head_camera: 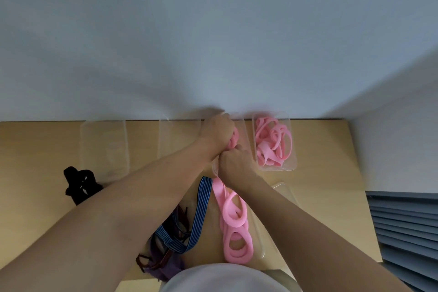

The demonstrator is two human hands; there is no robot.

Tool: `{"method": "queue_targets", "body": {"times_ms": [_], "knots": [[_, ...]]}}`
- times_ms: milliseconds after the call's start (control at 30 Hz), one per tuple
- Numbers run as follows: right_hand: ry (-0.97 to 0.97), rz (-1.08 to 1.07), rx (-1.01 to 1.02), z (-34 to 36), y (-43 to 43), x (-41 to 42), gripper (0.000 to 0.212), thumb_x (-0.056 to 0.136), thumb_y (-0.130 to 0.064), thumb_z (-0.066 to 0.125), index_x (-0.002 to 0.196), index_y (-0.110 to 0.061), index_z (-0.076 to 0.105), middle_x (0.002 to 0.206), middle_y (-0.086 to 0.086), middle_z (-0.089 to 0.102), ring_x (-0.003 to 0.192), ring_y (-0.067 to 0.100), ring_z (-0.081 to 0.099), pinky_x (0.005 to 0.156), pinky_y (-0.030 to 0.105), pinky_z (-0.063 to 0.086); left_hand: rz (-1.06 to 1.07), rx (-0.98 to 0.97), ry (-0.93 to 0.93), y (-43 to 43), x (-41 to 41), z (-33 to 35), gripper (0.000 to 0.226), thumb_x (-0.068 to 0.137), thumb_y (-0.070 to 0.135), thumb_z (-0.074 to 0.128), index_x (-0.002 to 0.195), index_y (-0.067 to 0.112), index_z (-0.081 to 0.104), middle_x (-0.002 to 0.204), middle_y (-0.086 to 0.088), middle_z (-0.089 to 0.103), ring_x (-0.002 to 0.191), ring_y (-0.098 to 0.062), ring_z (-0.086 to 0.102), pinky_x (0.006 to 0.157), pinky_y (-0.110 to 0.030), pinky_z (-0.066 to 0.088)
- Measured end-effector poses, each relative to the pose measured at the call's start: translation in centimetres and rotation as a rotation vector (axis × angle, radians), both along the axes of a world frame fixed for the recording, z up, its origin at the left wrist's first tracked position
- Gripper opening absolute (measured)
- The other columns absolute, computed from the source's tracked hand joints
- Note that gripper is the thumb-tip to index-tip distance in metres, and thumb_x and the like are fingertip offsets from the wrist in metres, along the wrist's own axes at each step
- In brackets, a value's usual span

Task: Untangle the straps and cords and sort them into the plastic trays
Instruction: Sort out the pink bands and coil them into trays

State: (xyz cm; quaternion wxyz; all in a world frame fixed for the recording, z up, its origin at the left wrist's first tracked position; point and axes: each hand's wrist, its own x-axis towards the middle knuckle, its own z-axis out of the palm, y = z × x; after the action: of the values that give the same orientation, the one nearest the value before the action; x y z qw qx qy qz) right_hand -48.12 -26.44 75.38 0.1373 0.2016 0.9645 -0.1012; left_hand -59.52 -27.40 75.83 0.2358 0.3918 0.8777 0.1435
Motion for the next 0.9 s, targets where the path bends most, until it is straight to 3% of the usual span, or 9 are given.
{"method": "queue_targets", "body": {"times_ms": [100, 167, 300, 433, 533, 633, 733, 800, 900], "knots": [[-0.085, 0.102, 0.049, 0.8, -0.2, -0.2, 0.007, 0.071, -0.010, 0.072, 0.072, -0.010, 0.065, 0.078, 0.011, 0.064, 0.079, 0.031, 0.059, 0.062, 0.034, 0.030, -0.079, -0.053, 0.069, -0.3, 0.1, 0.3, 0.028, 0.096, 0.010, 0.046, 0.106, -0.001, 0.069, 0.113, -0.013, 0.062, 0.105, -0.032, 0.063, 0.089, -0.039, 0.052], [-0.165, 0.115, 0.043, 1.1, 0.1, -0.1, 0.014, 0.089, -0.008, 0.051, 0.092, -0.011, 0.065, 0.099, 0.011, 0.065, 0.098, 0.031, 0.055, 0.072, 0.037, 0.030, -0.129, -0.081, 0.101, -0.6, -0.2, 0.0, 0.028, 0.098, 0.013, 0.046, 0.109, 0.002, 0.070, 0.117, -0.012, 0.060, 0.110, -0.030, 0.061, 0.090, -0.038, 0.051], [-0.187, 0.083, -0.077, 1.5, 0.9, -0.2, 0.012, 0.095, -0.011, 0.048, 0.096, -0.009, 0.060, 0.087, 0.006, 0.058, 0.092, 0.028, 0.054, 0.074, 0.037, 0.041, -0.183, -0.082, 0.113, -0.8, -0.1, 0.2, 0.032, 0.102, 0.010, 0.042, 0.121, 0.002, 0.065, 0.127, -0.015, 0.056, 0.121, -0.030, 0.056, 0.101, -0.037, 0.045], [-0.062, -0.028, -0.053, 3.4, 2.1, 0.0, 0.021, 0.095, -0.008, 0.051, 0.110, -0.009, 0.065, 0.087, 0.007, 0.067, 0.075, 0.025, 0.065, 0.065, 0.038, 0.058, -0.203, -0.138, 0.167, -1.9, 0.0, 1.5, 0.029, 0.094, 0.007, 0.060, 0.119, 0.018, 0.070, 0.121, -0.010, 0.057, 0.116, -0.029, 0.055, 0.096, -0.039, 0.046], [0.047, -0.053, 0.079, 5.5, 2.7, 0.7, 0.015, 0.092, -0.010, 0.051, 0.100, -0.012, 0.065, 0.083, 0.003, 0.064, 0.067, 0.021, 0.063, 0.058, 0.034, 0.056, -0.140, -0.153, 0.305, -3.1, 0.5, 2.8, 0.033, 0.092, 0.019, 0.067, 0.124, 0.018, 0.063, 0.120, -0.006, 0.059, 0.115, -0.026, 0.054, 0.095, -0.038, 0.045], [0.083, 0.023, 0.172, 7.2, 3.0, 1.5, 0.021, 0.094, -0.007, 0.047, 0.105, -0.013, 0.064, 0.095, 0.004, 0.066, 0.081, 0.023, 0.065, 0.060, 0.031, 0.047, -0.131, -0.154, 0.398, -3.7, 1.1, 4.4, 0.033, 0.094, 0.020, 0.058, 0.127, 0.016, 0.058, 0.126, -0.007, 0.057, 0.118, -0.027, 0.053, 0.096, -0.038, 0.042], [0.097, 0.085, 0.195, 8.2, 3.2, 2.6, 0.032, 0.098, -0.011, 0.043, 0.123, -0.010, 0.062, 0.128, 0.009, 0.065, 0.120, 0.029, 0.059, 0.087, 0.038, 0.047, -0.084, -0.142, 0.392, -4.4, 2.2, 6.2, 0.042, 0.098, 0.030, 0.051, 0.137, 0.013, 0.051, 0.144, -0.010, 0.050, 0.135, -0.028, 0.043, 0.111, -0.042, 0.034], [0.038, 0.120, 0.199, 8.5, 3.3, 3.6, 0.041, 0.102, -0.015, 0.043, 0.141, -0.008, 0.052, 0.150, 0.014, 0.049, 0.143, 0.033, 0.039, 0.113, 0.046, 0.034, -0.057, -0.185, 0.387, -5.0, 3.7, 7.3, 0.053, 0.104, 0.037, 0.043, 0.150, 0.011, 0.038, 0.160, -0.011, 0.033, 0.151, -0.030, 0.023, 0.123, -0.049, 0.018], [0.011, 0.114, 0.135, 8.7, 3.4, 5.0, 0.051, 0.104, -0.024, 0.043, 0.153, -0.010, 0.036, 0.161, 0.014, 0.032, 0.152, 0.036, 0.019, 0.118, 0.054, 0.024, -0.013, -0.258, 0.361, -5.7, 5.8, 8.1, 0.063, 0.108, 0.044, 0.033, 0.159, 0.010, 0.021, 0.169, -0.010, 0.012, 0.157, -0.031, 0.003, 0.125, -0.055, 0.006]]}}
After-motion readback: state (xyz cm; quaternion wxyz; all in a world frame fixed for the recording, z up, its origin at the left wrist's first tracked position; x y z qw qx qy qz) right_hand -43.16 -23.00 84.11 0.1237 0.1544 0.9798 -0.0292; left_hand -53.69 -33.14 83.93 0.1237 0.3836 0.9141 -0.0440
